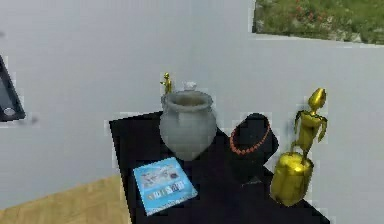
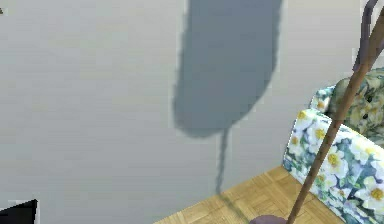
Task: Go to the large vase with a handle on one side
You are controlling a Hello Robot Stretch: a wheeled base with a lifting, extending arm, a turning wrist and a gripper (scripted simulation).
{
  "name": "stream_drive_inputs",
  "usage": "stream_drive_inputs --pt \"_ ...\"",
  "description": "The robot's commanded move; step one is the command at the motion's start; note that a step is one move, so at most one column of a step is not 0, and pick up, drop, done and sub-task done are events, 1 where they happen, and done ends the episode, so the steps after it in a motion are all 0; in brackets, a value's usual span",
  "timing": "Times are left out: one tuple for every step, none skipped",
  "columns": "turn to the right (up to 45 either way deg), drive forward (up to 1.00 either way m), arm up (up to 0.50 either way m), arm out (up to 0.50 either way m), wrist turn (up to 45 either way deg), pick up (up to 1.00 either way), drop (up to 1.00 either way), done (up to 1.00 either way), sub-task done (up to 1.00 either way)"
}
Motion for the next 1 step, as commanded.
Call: stream_drive_inputs --pt "0.0 0.00 0.00 0.00 0.0 0.00 0.00 1.00 0.00"
